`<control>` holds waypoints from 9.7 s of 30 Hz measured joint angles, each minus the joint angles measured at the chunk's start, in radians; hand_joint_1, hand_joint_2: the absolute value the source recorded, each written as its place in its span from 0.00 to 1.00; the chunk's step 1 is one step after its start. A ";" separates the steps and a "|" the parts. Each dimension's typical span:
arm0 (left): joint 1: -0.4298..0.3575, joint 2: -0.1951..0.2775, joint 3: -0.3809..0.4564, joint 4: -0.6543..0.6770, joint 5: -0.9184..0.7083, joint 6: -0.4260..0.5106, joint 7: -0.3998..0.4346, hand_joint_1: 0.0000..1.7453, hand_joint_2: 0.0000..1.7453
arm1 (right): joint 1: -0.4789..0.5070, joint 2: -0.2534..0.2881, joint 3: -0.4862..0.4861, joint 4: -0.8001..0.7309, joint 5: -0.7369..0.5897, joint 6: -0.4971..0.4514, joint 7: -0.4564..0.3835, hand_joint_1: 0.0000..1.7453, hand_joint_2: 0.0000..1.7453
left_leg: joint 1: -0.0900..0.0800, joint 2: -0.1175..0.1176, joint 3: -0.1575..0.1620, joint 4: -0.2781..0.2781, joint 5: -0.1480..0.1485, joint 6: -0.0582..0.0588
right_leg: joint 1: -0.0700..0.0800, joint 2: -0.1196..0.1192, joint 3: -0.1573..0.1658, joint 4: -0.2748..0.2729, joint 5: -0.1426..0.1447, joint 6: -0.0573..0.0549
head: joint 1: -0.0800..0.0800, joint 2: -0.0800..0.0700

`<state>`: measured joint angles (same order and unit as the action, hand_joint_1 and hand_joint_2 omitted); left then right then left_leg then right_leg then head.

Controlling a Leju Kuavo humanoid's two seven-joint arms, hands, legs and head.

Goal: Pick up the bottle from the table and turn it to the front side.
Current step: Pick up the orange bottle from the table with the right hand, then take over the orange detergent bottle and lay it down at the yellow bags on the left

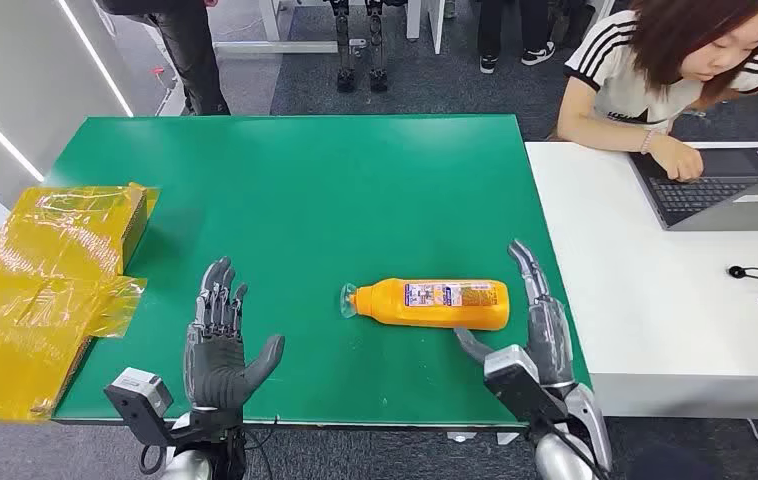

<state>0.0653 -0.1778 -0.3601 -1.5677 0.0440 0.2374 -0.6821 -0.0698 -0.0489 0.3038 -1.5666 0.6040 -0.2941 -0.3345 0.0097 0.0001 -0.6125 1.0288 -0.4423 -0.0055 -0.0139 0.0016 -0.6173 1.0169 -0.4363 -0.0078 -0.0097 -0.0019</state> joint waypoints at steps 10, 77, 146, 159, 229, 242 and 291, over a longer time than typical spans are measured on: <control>-0.003 0.000 0.000 0.021 -0.004 -0.038 0.000 0.00 1.00 | -0.146 -0.107 0.022 0.128 0.051 0.110 0.089 0.00 1.00 | 0.000 -0.001 -0.001 0.000 0.000 0.000 | 0.000 -0.001 0.000 0.000 0.000 0.000 | 0.000 0.000; -0.141 0.015 -0.002 0.244 0.198 -0.286 0.207 0.00 1.00 | -0.845 -0.220 0.974 0.885 -0.252 0.708 0.257 1.00 1.00 | 0.000 0.000 0.005 0.002 0.000 0.003 | 0.000 0.000 0.005 0.000 0.001 0.001 | 0.000 0.000; -0.706 0.054 -0.093 0.460 0.175 -0.489 0.415 0.00 1.00 | -0.262 0.164 0.167 0.278 -0.438 0.360 -0.054 1.00 1.00 | 0.003 -0.006 0.005 0.002 -0.003 0.001 | 0.003 -0.005 0.009 -0.003 -0.004 0.001 | 0.000 0.000; -0.804 0.125 -0.137 0.534 0.270 -0.569 0.443 0.00 1.00 | -0.418 0.126 0.185 0.476 -0.431 0.339 -0.042 1.00 1.00 | 0.003 -0.005 0.005 0.002 -0.002 0.000 | 0.003 -0.003 0.009 -0.002 -0.003 0.001 | 0.000 0.000; -0.872 0.140 -0.169 0.621 0.280 -0.371 0.423 1.00 1.00 | -0.510 0.171 0.387 0.596 -0.342 0.169 -0.003 0.00 1.00 | 0.003 -0.005 0.003 0.002 -0.002 0.000 | 0.003 -0.003 0.006 -0.002 -0.003 0.001 | 0.000 0.000; -0.959 0.146 -0.215 0.650 -0.367 -0.011 0.325 1.00 1.00 | -0.405 0.114 0.359 0.514 -0.354 0.187 -0.008 0.00 1.00 | 0.003 -0.004 0.003 0.002 -0.002 0.000 | 0.003 -0.003 0.006 -0.002 -0.003 0.001 | 0.000 0.000; -0.568 0.734 -0.257 0.832 -1.446 0.239 0.349 1.00 1.00 | -0.057 0.016 0.064 0.111 -0.336 0.233 -0.104 0.00 1.00 | 0.001 -0.001 0.002 0.000 -0.003 -0.001 | 0.002 0.000 0.003 -0.002 -0.005 0.000 | 0.000 0.000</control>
<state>-0.5026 0.5558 -0.6169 -0.7362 -1.4023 0.4768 -0.3334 -0.1264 -0.0325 0.3676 -1.4560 0.2681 -0.0606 -0.4389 0.0111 -0.0005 -0.6108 1.0288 -0.4453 -0.0066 -0.0123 0.0013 -0.6145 1.0151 -0.4408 -0.0081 -0.0093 -0.0019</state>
